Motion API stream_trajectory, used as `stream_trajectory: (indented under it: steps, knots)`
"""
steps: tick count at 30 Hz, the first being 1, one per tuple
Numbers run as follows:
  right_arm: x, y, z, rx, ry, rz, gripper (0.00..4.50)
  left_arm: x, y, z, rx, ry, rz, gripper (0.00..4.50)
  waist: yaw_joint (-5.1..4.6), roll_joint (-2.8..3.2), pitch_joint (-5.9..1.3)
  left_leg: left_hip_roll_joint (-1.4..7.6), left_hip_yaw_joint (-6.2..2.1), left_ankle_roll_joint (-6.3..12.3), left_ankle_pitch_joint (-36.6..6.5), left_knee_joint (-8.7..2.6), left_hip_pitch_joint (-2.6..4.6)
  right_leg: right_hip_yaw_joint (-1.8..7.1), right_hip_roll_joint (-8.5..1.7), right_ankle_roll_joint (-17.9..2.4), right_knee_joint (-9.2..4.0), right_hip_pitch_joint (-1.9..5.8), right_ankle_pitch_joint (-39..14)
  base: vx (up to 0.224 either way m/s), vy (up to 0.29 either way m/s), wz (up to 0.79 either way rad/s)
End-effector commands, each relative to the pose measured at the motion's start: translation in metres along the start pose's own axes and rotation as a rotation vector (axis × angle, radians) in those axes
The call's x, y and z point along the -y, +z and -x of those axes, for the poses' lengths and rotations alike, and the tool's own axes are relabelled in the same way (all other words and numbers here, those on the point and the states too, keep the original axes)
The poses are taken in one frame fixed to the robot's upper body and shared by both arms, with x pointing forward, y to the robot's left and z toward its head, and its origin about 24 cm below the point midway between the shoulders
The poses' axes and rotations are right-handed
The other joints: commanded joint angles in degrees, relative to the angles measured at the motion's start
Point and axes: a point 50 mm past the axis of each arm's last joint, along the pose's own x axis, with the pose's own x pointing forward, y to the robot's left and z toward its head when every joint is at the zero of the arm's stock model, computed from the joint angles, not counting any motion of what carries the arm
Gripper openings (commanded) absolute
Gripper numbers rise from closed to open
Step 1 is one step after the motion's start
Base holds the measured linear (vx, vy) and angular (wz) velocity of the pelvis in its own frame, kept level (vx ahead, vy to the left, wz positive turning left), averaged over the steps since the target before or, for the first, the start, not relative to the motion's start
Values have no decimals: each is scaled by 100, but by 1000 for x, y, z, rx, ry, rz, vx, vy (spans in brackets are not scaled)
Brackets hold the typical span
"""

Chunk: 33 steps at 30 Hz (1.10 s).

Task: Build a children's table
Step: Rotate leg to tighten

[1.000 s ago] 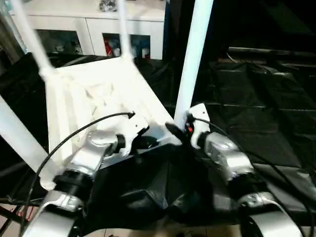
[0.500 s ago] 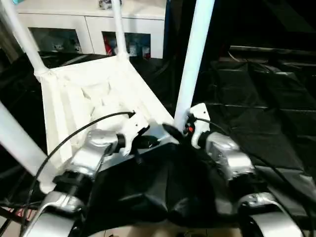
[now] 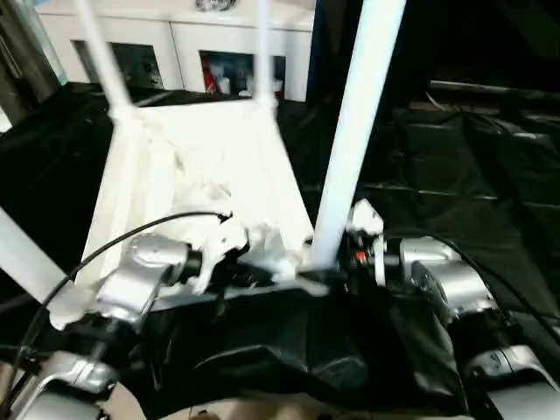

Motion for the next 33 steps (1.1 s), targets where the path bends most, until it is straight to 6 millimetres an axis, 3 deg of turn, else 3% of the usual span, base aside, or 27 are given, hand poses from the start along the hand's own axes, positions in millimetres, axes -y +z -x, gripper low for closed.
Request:
stream_trajectory:
  steps: [1, 4, 5, 16, 18, 22, 23, 24, 27, 31, 33]
  knots:
    - [-7, 2, -6, -26, 84, 13, 369, 6, 14, -5, 45, -70, -62, 0, -16, 23, -337, -43, 123, 255, -1251, -381, -2, 100, -221, -1339, -394, 372, -1210, 0, 0, 0]
    - [-10, 0, -7, -46, 103, 7, 369, 7, 12, -3, 37, -84, -59, 0, 0, 13, -338, -43, 120, 226, -1207, -385, -11, 102, -222, -1297, -387, 369, -1224, 0, 0, 0]
    - [-10, -1, -7, -48, 105, 7, 338, 7, 12, -2, 36, -85, -59, 0, 6, 8, -345, -46, 117, 216, -1167, -382, -13, 103, -222, -1292, -378, 379, -1182, 0, 0, 0]
    - [-13, -2, -13, -25, 91, -4, 270, 4, 15, -6, 50, -36, -61, 0, 18, 9, -362, -56, 125, 239, -990, -360, -13, 101, -216, -1346, -350, 386, -854, 0, 0, 0]
    - [-10, -4, -18, -11, 25, -10, 269, -2, 19, -10, 71, 23, -57, 0, 11, 7, -350, -61, 128, 214, -1031, -362, -15, 105, -218, -1323, -366, 375, -950, 0, 0, 0]
    - [-4, -7, -26, 3, -95, -10, 262, -9, 25, -16, 94, 101, -45, 0, -31, -7, -334, -92, 107, 78, -1241, -386, -10, 105, -233, -1071, -443, 372, -1698, 0, 0, 0]
    - [1, -9, -29, 5, -165, -31, 261, -11, 27, -18, 98, 124, -41, 0, -46, -18, -329, -90, 99, 81, -1283, -392, -17, 105, -232, -1007, -452, 374, -1843, 0, 0, 0]
    - [11, -10, -39, 38, -346, -69, 261, -17, 33, -27, 115, 188, -33, 0, -69, -3, -326, -91, 100, 50, -1268, -397, -24, 109, -232, -979, -463, 356, -1882, 0, 0, 0]
    - [18, -12, -57, 92, -548, -178, 260, -22, 43, -44, 147, 273, -18, 0, -179, -12, -320, -132, 77, -104, -1345, -402, -27, 84, -233, -794, -504, 350, -2397, 0, 0, 0]
    - [12, -8, -74, 115, -555, -197, 260, -19, 49, -56, 171, 278, -11, 0, -201, 3, -323, -126, 77, 3, -1443, -397, -20, 93, -226, -723, -538, 321, -2466, 0, 0, 0]
    - [6, -3, -85, 122, -515, -151, 260, -16, 52, -62, 180, 262, -13, 0, -204, 28, -335, -117, 78, 45, -1389, -402, -35, 96, -214, -809, -509, 328, -2152, 0, 0, 0]
